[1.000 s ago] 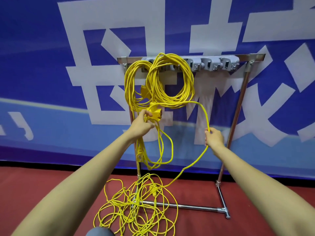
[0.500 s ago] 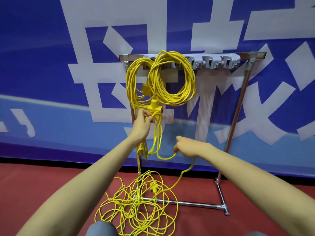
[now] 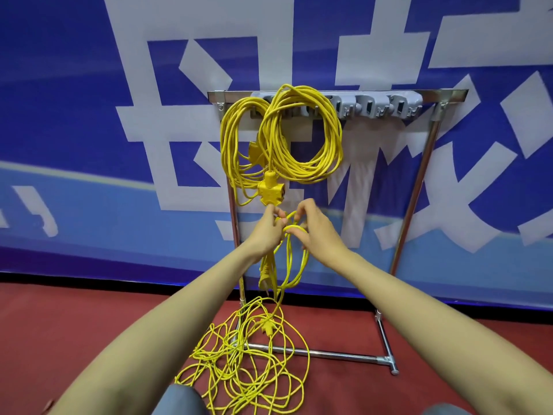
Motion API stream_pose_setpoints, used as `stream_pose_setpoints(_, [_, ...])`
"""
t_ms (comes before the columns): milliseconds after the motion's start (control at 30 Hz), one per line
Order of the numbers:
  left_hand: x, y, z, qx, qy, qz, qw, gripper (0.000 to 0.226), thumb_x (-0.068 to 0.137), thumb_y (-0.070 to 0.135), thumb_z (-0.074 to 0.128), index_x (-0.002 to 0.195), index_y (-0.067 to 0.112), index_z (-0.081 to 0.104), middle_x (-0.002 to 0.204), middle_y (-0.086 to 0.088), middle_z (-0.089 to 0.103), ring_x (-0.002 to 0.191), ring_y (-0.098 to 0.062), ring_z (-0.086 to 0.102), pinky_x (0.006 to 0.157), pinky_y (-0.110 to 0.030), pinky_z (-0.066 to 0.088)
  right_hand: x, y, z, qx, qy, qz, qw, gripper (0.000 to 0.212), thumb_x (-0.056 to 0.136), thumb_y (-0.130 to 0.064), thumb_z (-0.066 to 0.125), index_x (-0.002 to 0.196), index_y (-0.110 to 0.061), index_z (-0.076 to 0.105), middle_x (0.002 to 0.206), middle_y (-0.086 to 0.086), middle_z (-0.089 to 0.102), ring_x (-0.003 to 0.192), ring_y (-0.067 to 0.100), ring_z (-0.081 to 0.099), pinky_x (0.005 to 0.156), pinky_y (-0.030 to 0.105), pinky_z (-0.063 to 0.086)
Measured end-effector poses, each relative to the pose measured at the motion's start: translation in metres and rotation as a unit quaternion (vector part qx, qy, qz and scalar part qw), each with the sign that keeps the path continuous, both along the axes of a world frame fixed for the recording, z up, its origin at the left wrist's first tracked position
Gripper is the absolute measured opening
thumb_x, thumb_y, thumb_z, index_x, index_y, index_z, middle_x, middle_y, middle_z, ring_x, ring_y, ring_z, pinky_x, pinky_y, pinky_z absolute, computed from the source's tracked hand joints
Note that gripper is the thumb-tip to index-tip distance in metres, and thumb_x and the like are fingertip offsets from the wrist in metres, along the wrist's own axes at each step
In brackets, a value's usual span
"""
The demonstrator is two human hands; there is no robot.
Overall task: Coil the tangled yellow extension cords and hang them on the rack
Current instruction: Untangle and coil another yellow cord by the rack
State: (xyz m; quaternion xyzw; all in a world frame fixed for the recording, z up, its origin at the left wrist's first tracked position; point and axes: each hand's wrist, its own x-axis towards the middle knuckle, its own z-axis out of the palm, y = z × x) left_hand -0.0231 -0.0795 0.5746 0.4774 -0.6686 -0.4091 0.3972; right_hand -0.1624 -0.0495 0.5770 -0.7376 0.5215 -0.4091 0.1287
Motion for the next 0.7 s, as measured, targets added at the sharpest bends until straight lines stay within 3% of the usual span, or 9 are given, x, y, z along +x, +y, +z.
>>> stream_pose_setpoints(33, [0.0,-0.003,0.004,-0.002,0.013,0.009,1.0,0.006,0.103,0.012,0.039,0.098,0.016,0.04,0.075,-0.006,0.049,0.061,-0.016,0.043,0.057,-0.03,0.037,0.001,-0.001,-0.002,0.034,-0.075,-0.024,0.996,0.03,0.087,-0.02,0.066,0.098,-0.015,0.038,0.088,0.003,0.055,0.064,0.022,0.06,0.051,0.03,0.052])
stream_pose_setpoints(100, [0.003,-0.009,0.015,-0.001,0.058,0.033,0.998,0.014,0.103,0.01,0.039,0.093,0.019,0.039,0.074,-0.005,0.047,0.058,-0.015,0.043,0.053,-0.027,0.036,0.001,-0.004,-0.019,0.153,-0.19,-0.007,0.97,0.022,0.087,-0.014,0.065,0.092,-0.012,0.044,0.077,0.003,0.058,0.059,0.017,0.06,0.057,0.03,0.051])
stream_pose_setpoints(167, [0.008,-0.015,0.028,-0.006,0.083,0.048,0.995,0.016,0.103,0.009,0.039,0.091,0.02,0.039,0.076,-0.005,0.047,0.057,-0.012,0.043,0.052,-0.025,0.038,-0.001,-0.003,-0.041,0.239,-0.221,0.06,0.944,0.01,0.09,-0.008,0.061,0.086,-0.009,0.052,0.074,0.004,0.063,0.062,0.008,0.062,0.068,0.024,0.05])
stream_pose_setpoints(267, [0.016,-0.018,0.035,-0.006,0.068,0.037,0.997,0.014,0.104,0.011,0.038,0.093,0.02,0.039,0.081,-0.007,0.048,0.058,-0.012,0.043,0.053,-0.024,0.039,-0.01,-0.001,-0.05,0.247,-0.279,0.094,0.923,0.009,0.093,-0.004,0.055,0.085,-0.008,0.055,0.076,0.008,0.062,0.064,0.004,0.062,0.069,0.019,0.051])
stream_pose_setpoints(333, [0.022,-0.016,0.029,0.004,0.045,0.024,0.999,0.012,0.104,0.011,0.038,0.095,0.019,0.039,0.079,-0.005,0.05,0.059,-0.014,0.049,0.054,-0.024,0.04,-0.019,-0.005,-0.036,0.202,-0.283,0.078,0.934,0.01,0.095,-0.006,0.051,0.091,-0.011,0.059,0.072,0.006,0.056,0.059,0.007,0.057,0.063,0.022,0.05])
stream_pose_setpoints(433, [0.032,-0.016,0.016,0.028,0.007,-0.034,0.999,0.01,0.102,0.013,0.043,0.094,0.019,0.042,0.079,-0.005,0.061,0.075,-0.02,0.066,0.066,-0.029,0.049,-0.032,-0.009,-0.003,0.066,-0.164,0.054,0.983,0.021,0.096,-0.013,0.052,0.112,-0.017,0.066,0.085,0.003,0.064,0.074,0.01,0.058,0.071,0.027,0.047])
stream_pose_setpoints(533, [0.039,-0.016,0.014,0.038,-0.034,-0.08,0.995,0.007,0.101,0.017,0.048,0.095,0.016,0.045,0.082,-0.006,0.064,0.086,-0.021,0.068,0.076,-0.032,0.051,-0.035,-0.003,0.039,-0.009,0.023,0.12,0.992,0.028,0.096,-0.018,0.052,0.122,-0.016,0.063,0.114,-0.006,0.065,0.105,0.002,0.057,0.09,0.014,0.042])
stream_pose_setpoints(600, [0.038,-0.016,0.019,0.043,-0.019,-0.105,0.993,0.005,0.101,0.015,0.048,0.097,0.014,0.046,0.079,-0.006,0.063,0.081,-0.021,0.067,0.076,-0.033,0.053,-0.033,-0.003,0.061,0.0,0.132,0.163,0.978,0.029,0.097,-0.022,0.052,0.123,-0.019,0.063,0.11,-0.01,0.065,0.1,-0.001,0.057,0.086,0.01,0.041])
stream_pose_setpoints(700, [0.03,-0.012,0.03,0.058,0.03,-0.134,0.989,0.003,0.101,0.01,0.045,0.1,0.012,0.046,0.079,-0.008,0.062,0.073,-0.018,0.068,0.074,-0.034,0.055,-0.026,-0.007,0.069,0.046,0.221,0.161,0.961,0.025,0.094,-0.026,0.055,0.117,-0.016,0.057,0.087,-0.003,0.062,0.076,0.009,0.054,0.071,0.025,0.043])
